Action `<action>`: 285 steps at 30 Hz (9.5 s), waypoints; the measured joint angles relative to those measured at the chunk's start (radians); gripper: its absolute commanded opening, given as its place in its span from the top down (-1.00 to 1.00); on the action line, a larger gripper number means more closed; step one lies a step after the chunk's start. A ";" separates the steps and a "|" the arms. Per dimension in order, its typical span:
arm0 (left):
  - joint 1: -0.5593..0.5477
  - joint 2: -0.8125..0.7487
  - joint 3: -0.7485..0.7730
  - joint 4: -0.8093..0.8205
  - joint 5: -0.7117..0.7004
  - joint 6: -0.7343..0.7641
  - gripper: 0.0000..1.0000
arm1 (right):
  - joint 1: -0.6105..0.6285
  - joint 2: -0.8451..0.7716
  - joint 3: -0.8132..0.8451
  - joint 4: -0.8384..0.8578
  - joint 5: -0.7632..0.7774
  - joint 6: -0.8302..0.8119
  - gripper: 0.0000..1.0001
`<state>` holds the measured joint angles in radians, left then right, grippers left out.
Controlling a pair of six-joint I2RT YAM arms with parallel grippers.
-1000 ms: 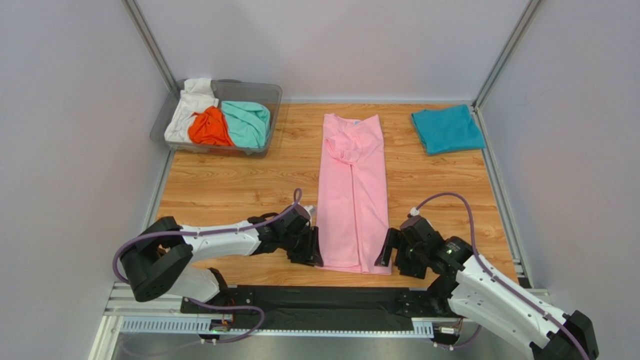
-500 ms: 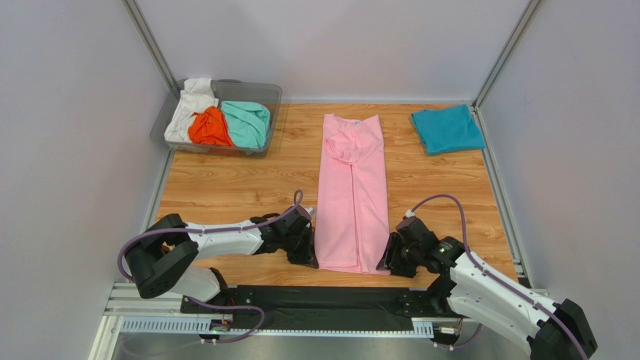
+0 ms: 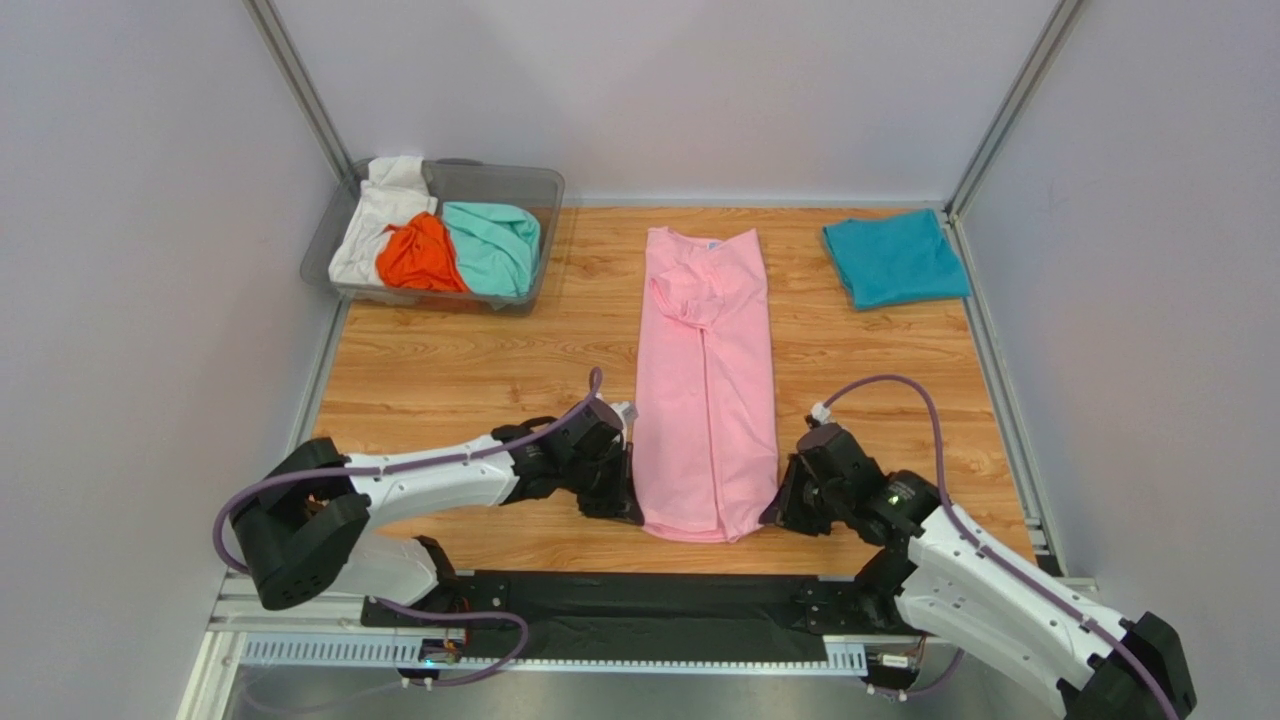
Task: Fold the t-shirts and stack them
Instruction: Fold the tshirt
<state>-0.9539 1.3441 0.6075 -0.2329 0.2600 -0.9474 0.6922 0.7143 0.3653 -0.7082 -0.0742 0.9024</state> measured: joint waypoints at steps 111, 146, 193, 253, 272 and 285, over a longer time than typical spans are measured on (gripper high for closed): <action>0.387 0.584 0.795 -0.086 0.156 0.335 -0.99 | -0.473 0.928 0.679 0.355 -0.330 -0.410 -1.00; 0.281 0.047 0.201 -0.108 0.013 0.249 -1.00 | -0.420 0.371 0.274 0.164 -0.468 -0.442 -1.00; 0.395 -0.001 0.508 -0.248 -0.097 0.405 -0.99 | -0.445 0.247 0.376 0.011 -0.324 -0.480 -1.00; 0.229 -0.013 0.048 -0.053 -0.037 0.207 0.52 | -0.359 0.502 0.192 0.200 -0.404 -0.404 1.00; 0.227 0.193 0.124 -0.018 -0.106 0.136 1.00 | -0.359 0.502 0.192 0.189 -0.417 -0.411 0.99; 0.211 -0.167 0.096 -0.201 -0.082 0.173 1.00 | -0.345 0.357 0.243 -0.014 -0.480 -0.429 0.99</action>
<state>-0.7433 1.1774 0.7036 -0.4339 0.1776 -0.7742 0.3470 1.0718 0.6083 -0.7223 -0.5541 0.4732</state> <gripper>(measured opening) 0.008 0.010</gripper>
